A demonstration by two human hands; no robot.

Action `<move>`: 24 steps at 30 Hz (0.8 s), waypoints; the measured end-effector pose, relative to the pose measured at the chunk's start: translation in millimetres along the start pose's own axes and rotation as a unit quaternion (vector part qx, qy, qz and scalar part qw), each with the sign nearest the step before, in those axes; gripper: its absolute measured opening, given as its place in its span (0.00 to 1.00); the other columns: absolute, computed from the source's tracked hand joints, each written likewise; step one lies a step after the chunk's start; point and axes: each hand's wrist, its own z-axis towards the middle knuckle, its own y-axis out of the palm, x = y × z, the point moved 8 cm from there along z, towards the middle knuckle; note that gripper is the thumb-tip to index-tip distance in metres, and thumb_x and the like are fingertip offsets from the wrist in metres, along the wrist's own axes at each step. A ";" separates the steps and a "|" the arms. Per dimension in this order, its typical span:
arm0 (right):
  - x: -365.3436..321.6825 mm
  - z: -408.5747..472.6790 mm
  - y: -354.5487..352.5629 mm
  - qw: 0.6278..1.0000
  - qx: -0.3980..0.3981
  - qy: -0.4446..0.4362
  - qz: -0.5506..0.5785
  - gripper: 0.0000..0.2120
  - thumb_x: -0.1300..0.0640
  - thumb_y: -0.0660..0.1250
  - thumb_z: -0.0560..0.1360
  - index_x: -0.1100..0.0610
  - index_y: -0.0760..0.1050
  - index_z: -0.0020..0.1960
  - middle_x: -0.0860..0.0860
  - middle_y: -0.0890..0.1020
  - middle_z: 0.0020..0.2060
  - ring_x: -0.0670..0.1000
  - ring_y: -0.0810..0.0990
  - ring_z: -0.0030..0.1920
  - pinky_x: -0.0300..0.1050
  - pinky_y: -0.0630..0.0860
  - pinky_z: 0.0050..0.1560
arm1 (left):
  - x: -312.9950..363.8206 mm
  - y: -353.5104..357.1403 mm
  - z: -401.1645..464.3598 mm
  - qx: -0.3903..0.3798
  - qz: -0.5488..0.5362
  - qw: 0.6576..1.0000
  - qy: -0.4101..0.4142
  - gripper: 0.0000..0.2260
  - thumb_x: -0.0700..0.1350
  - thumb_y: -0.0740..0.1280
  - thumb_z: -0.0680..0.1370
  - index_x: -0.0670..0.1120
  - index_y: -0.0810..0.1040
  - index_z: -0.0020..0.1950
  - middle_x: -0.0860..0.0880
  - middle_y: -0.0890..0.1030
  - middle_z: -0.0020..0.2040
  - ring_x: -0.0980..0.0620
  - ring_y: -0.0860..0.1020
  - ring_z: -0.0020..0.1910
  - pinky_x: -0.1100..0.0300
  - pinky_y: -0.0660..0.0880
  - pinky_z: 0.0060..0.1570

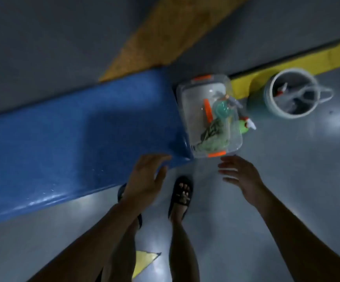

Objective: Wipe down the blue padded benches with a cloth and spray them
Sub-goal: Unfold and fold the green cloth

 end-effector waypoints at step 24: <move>27.4 253.0 17.2 0.694 0.167 -0.250 -0.654 0.19 0.61 0.67 0.72 0.52 0.74 0.62 0.57 0.72 0.63 0.64 0.75 0.58 0.56 0.73 0.54 | -8.7 70.9 72.2 0.073 0.198 0.963 0.170 0.13 0.39 0.66 0.77 0.47 0.81 0.61 0.50 0.77 0.67 0.43 0.68 0.71 0.39 0.61 0.69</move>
